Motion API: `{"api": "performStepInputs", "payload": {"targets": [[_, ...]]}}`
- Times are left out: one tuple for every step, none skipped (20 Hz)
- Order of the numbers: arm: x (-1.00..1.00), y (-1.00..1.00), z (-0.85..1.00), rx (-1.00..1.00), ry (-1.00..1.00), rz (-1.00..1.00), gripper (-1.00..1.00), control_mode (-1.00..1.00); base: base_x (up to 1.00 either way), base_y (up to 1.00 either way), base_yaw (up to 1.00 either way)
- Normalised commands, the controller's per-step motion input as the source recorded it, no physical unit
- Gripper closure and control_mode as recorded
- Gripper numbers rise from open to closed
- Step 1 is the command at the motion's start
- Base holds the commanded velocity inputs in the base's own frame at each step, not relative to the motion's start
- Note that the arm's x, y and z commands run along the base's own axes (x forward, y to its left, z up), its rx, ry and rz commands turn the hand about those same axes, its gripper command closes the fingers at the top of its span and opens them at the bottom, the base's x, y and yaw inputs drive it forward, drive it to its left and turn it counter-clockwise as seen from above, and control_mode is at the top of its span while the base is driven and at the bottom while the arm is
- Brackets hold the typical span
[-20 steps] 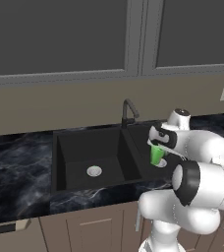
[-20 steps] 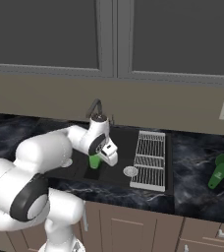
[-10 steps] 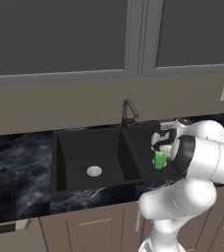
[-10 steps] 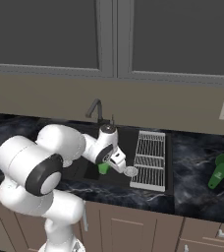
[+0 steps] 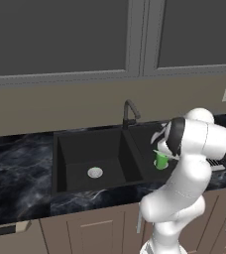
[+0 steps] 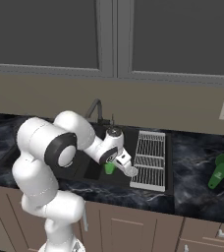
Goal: Move any existing items from the left basin to the right basin for drying. Then move the measuring cup from the counter to the left basin of the sink for washing.
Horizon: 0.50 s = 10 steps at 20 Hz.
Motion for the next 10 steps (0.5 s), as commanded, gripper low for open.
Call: {"api": "performStepInputs", "payload": {"targets": [[0.34,0.00,-0.34,0.00,0.00,0.00,1.00,-1.00,0.00,0.00,0.00],[0.34,0.00,-0.38,0.00,0.00,0.00,1.00,-1.00,0.00,0.00,0.00],[0.33,0.00,-0.34,0.00,0.00,0.00,1.00,-1.00,0.00,0.00,0.00],[0.32,-0.01,-0.36,0.00,0.00,0.00,1.00,-1.00,0.00,0.00,0.00],[0.35,0.00,-0.32,0.00,0.00,0.00,1.00,-1.00,0.00,0.00,0.00],[0.29,0.00,-0.27,0.00,0.00,0.00,1.00,-1.00,0.00,0.00,0.00],[0.29,-0.02,-0.28,0.00,0.00,0.00,1.00,-1.00,0.00,0.00,0.00],[0.27,0.00,-0.33,0.00,0.00,0.00,1.00,-1.00,0.00,0.00,0.00],[0.27,0.00,-0.34,0.00,0.00,0.00,1.00,-1.00,0.00,0.00,0.00],[0.27,0.00,-0.35,0.00,0.00,0.00,1.00,-1.00,0.00,0.00,0.00]]}}
